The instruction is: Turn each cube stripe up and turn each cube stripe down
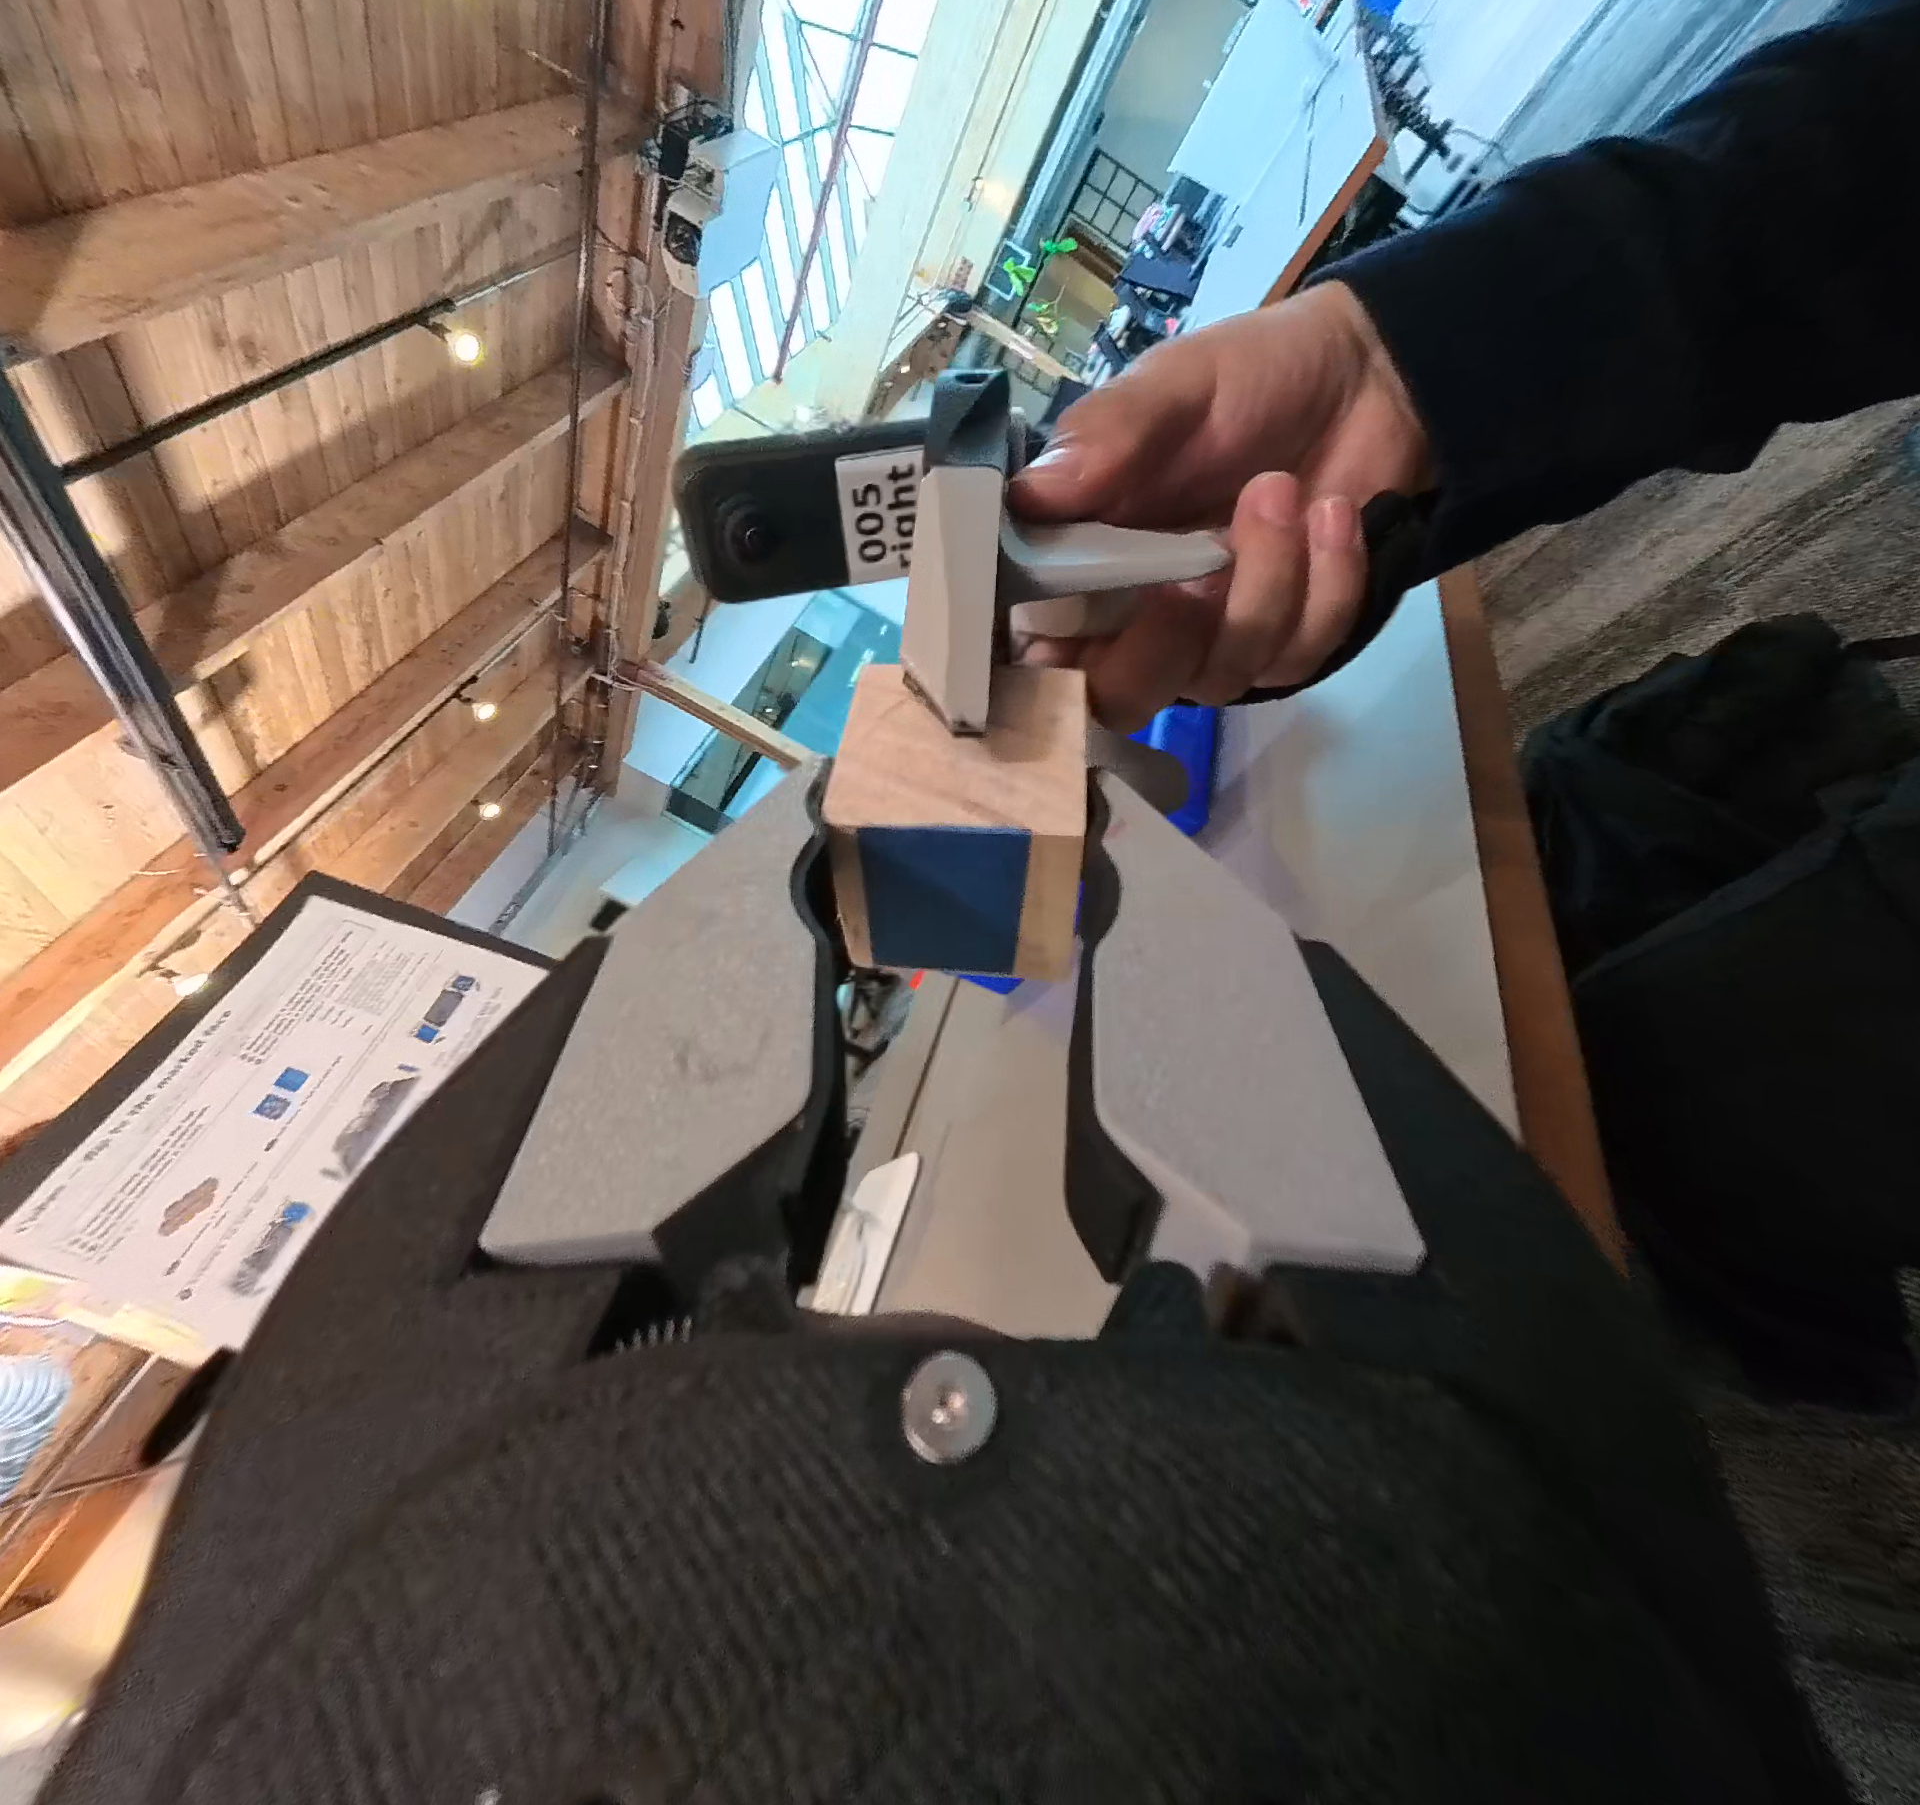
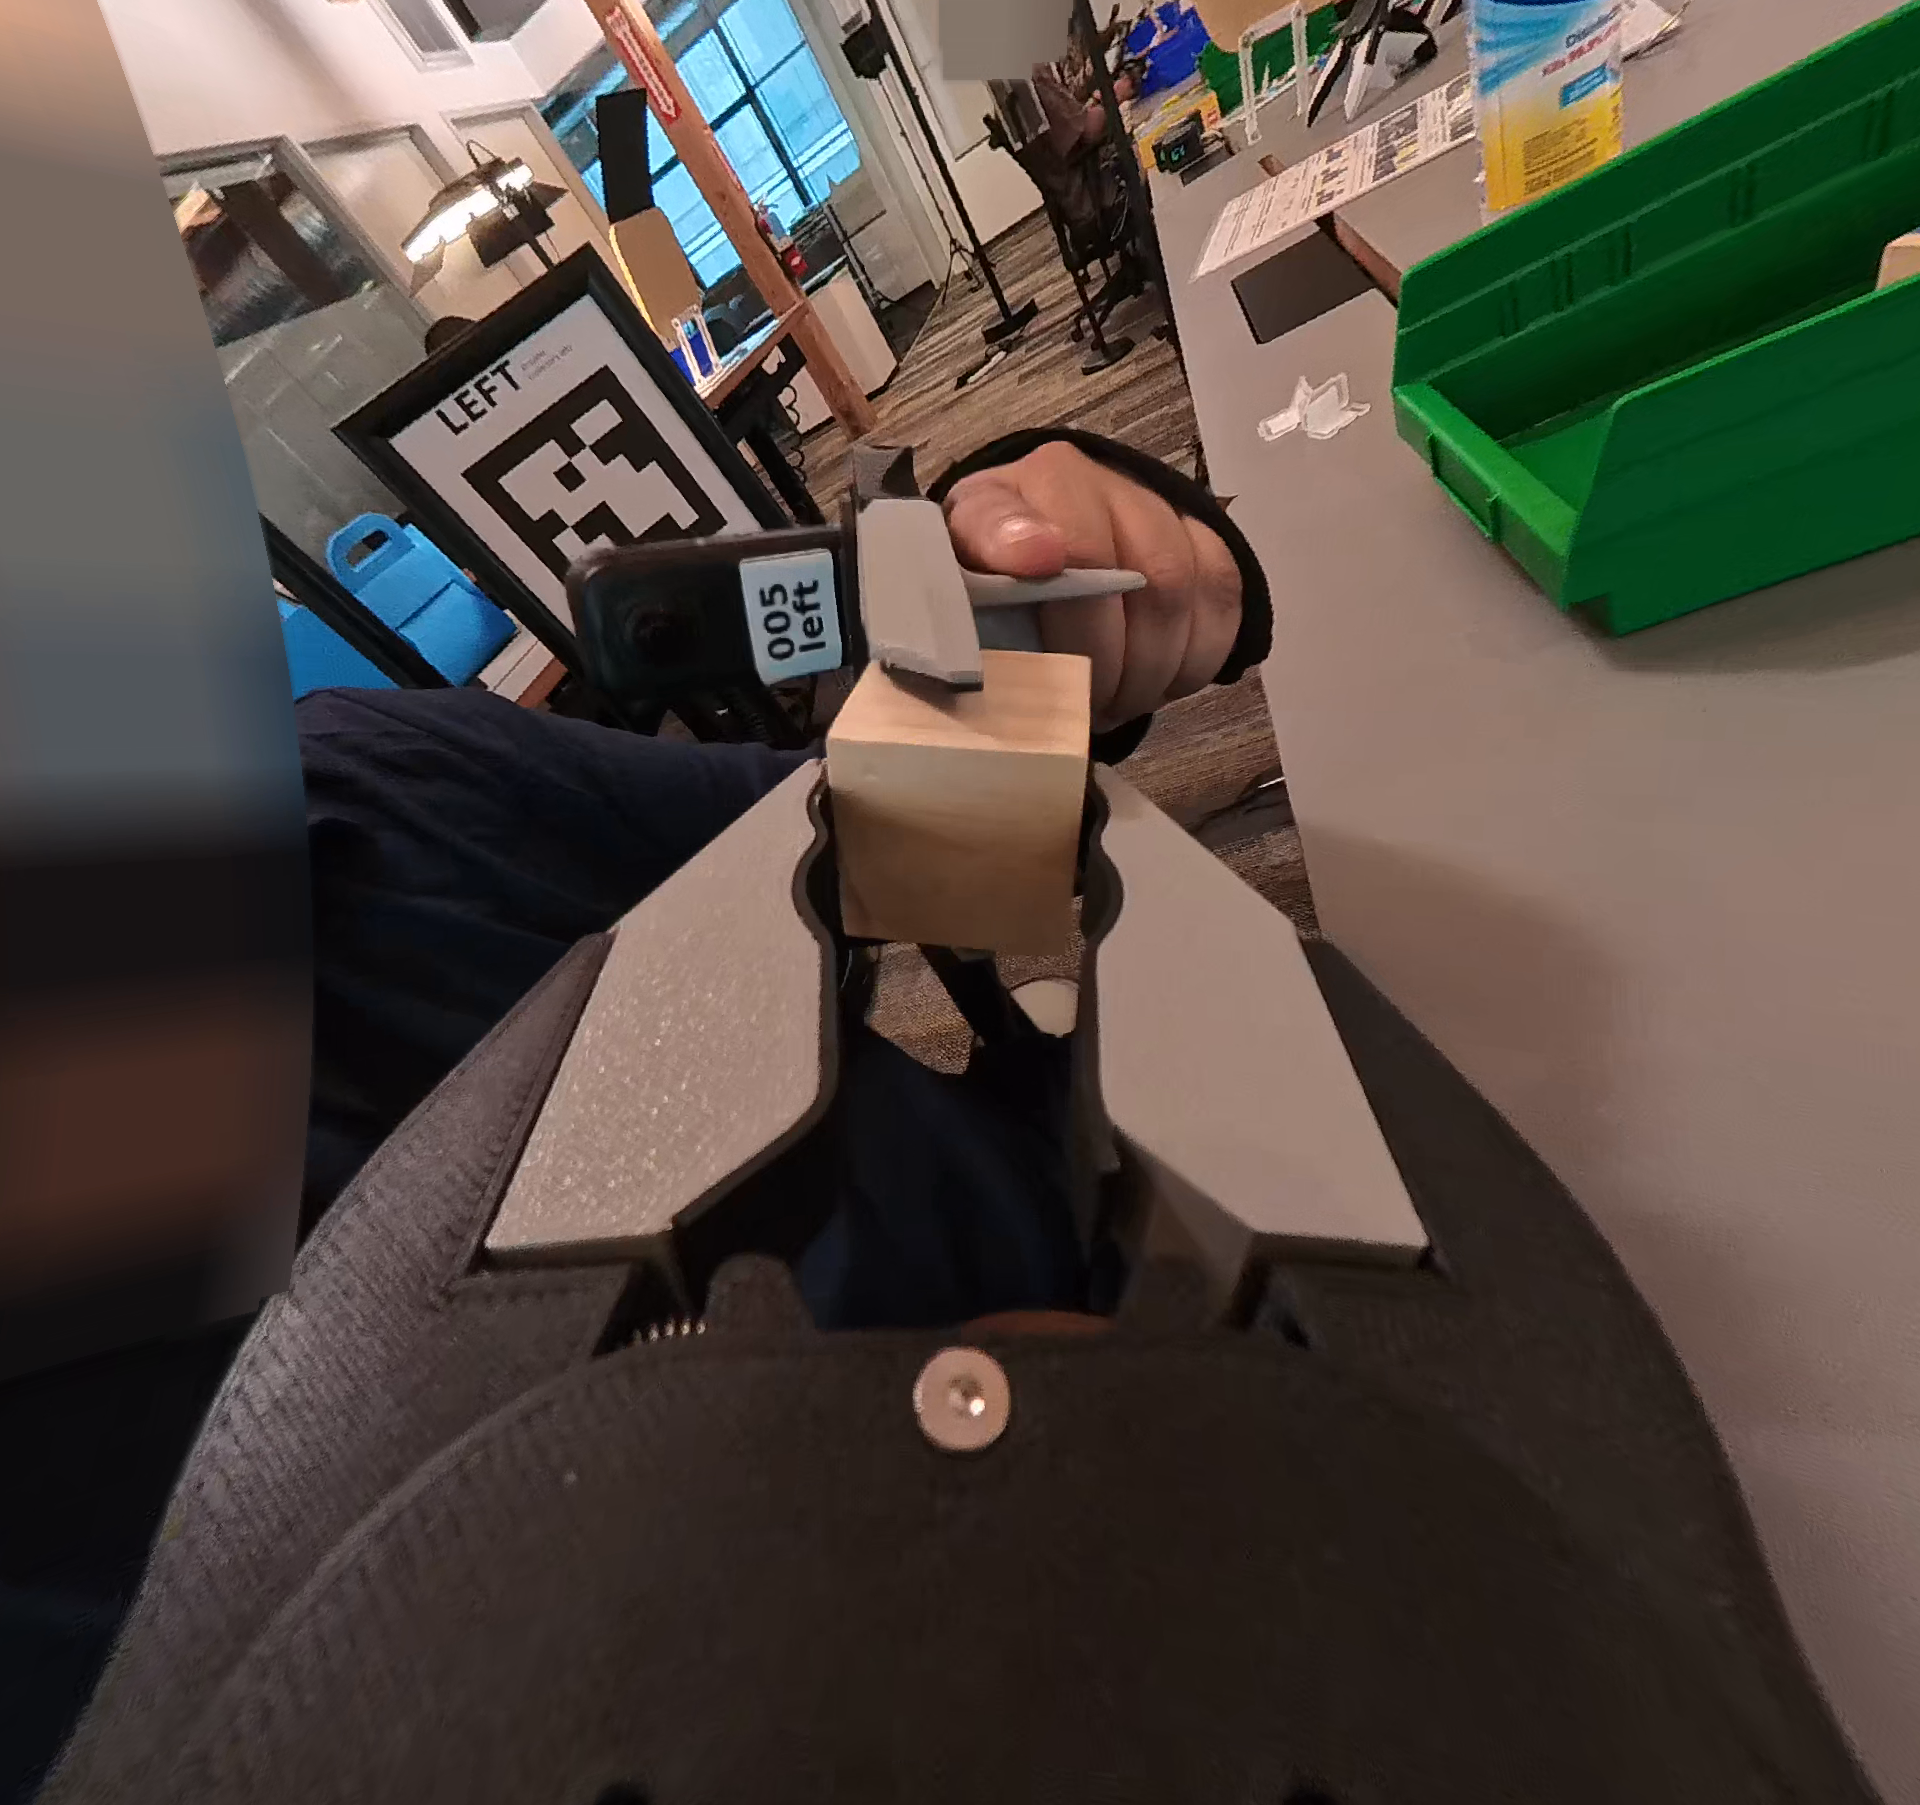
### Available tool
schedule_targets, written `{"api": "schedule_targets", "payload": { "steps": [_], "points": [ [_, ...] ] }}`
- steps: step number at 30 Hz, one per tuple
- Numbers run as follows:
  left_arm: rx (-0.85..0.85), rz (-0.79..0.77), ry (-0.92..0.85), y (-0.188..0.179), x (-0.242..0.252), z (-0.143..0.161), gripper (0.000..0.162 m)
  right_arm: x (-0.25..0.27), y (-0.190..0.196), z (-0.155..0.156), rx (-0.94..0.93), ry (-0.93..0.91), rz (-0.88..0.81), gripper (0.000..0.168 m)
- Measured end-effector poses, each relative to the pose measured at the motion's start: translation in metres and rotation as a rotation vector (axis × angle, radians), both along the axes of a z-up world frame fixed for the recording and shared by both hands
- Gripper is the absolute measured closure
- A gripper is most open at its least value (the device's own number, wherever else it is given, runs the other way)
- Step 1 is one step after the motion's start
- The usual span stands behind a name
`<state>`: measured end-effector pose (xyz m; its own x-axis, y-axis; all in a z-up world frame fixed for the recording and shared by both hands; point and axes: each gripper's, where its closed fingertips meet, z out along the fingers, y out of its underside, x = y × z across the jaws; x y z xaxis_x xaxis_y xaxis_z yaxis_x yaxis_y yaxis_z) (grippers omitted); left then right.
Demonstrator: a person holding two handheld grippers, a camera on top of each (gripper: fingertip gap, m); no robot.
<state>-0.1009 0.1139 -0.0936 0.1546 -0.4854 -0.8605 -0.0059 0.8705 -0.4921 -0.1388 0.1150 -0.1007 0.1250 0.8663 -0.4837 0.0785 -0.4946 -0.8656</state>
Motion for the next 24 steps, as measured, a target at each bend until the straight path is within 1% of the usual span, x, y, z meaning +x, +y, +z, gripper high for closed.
{"api": "schedule_targets", "payload": {
  "steps": [4,9,20,24],
  "points": [
    [0.016,0.047,-0.014,0.006,0.002,0.001,0.118,0.002,0.006,0.001,0.039,-0.018,-0.048,0.125],
    [0.058,0.096,0.008,0.011,0.004,-0.004,0.117,0.004,0.014,-0.008,0.122,-0.112,-0.120,0.125],
    [0.070,0.087,-0.003,0.009,0.004,-0.003,0.119,0.002,0.011,-0.005,0.087,-0.056,-0.073,0.126],
    [0.054,0.107,0.000,0.014,0.005,-0.005,0.118,0.003,0.015,-0.006,0.093,-0.067,-0.098,0.126]
  ]
}}
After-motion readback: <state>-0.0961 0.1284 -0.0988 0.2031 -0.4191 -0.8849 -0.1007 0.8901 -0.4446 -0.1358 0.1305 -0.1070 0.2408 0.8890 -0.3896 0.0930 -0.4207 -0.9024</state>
